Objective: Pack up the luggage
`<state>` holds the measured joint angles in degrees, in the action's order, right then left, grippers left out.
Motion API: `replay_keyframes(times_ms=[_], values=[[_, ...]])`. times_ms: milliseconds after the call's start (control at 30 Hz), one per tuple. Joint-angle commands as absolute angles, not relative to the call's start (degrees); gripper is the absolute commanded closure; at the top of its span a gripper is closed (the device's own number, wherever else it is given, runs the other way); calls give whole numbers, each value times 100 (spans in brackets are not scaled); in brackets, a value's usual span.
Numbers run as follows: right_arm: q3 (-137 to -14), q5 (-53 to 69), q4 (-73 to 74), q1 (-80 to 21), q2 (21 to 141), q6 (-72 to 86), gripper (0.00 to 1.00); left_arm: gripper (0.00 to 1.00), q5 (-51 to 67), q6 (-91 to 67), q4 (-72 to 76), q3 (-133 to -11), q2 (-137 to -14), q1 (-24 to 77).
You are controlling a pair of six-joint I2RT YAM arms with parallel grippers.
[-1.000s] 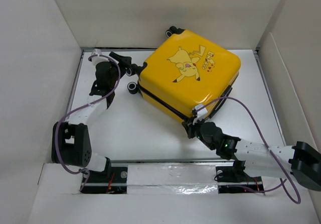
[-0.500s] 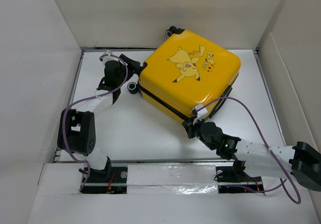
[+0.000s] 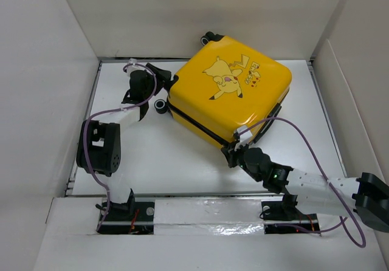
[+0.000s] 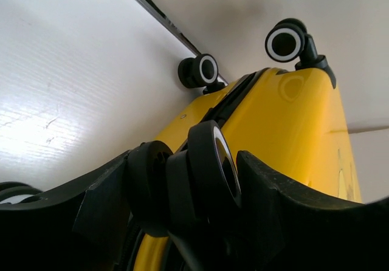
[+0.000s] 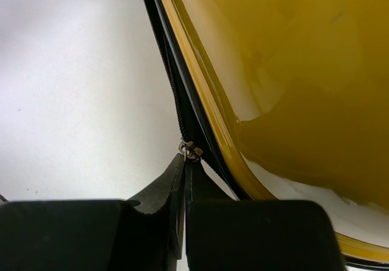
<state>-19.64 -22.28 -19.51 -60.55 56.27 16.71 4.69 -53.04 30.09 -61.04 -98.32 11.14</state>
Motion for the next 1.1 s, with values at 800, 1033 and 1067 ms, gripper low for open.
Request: replay_keyframes(times_ms=[800, 1033, 1067], values=[[-1942, -1249, -2013, -5749, 4975, 1644, 100, 100, 1047, -5916, 5889, -5433, -9951, 853], [-2284, -704, -1600, -4765, 4711, 1152, 100, 100, 309, -5344, 6626, -2976, -8571, 905], [-2363, -520, -1565, -4511, 4720, 1021, 100, 100, 221, -5248, 6679, -2718, -8395, 905]])
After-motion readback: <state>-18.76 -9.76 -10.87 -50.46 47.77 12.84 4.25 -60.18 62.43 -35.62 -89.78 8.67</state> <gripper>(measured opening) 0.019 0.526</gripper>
